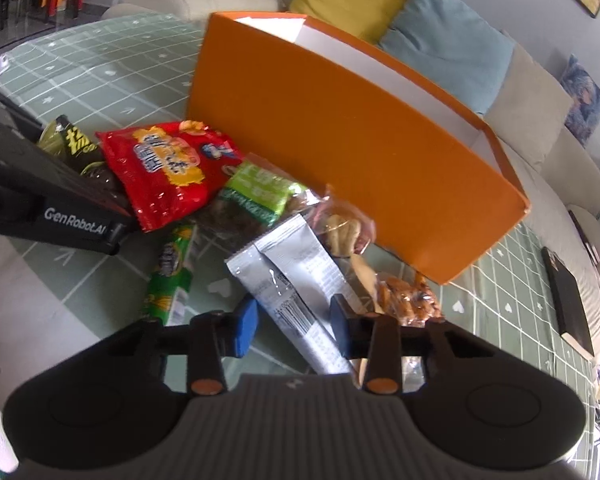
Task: Organize snacks
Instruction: 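Grasp the dark foil snack with the left tool while the right tool grasps a white packet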
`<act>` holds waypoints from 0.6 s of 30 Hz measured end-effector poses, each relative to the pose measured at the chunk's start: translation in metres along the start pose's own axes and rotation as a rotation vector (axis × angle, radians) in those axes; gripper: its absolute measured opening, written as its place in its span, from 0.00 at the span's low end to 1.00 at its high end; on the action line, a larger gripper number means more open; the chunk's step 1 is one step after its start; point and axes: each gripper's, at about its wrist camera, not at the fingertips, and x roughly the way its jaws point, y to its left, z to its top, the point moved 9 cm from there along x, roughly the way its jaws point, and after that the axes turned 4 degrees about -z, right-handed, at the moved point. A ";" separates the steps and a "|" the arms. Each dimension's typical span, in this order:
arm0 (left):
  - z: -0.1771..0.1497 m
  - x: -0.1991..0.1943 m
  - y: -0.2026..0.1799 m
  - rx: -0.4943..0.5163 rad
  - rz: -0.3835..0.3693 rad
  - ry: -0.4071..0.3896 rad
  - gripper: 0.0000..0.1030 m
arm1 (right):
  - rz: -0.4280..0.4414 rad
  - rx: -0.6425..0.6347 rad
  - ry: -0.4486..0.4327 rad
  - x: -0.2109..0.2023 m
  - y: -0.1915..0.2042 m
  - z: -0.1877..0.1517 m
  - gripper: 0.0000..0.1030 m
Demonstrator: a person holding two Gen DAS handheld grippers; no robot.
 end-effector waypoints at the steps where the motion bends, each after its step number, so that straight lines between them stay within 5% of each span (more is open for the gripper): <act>1: -0.001 -0.002 -0.001 0.004 -0.002 0.002 0.41 | -0.003 -0.009 0.005 0.002 0.001 -0.001 0.37; 6: -0.005 -0.007 -0.005 0.001 -0.011 0.018 0.38 | -0.015 0.006 0.025 0.014 -0.002 0.000 0.42; 10: -0.008 -0.011 -0.008 0.010 -0.009 0.019 0.38 | -0.001 0.027 0.015 0.011 -0.004 0.005 0.23; 18: -0.012 -0.026 -0.009 -0.016 -0.020 0.017 0.38 | 0.024 0.069 -0.049 -0.015 -0.012 0.018 0.12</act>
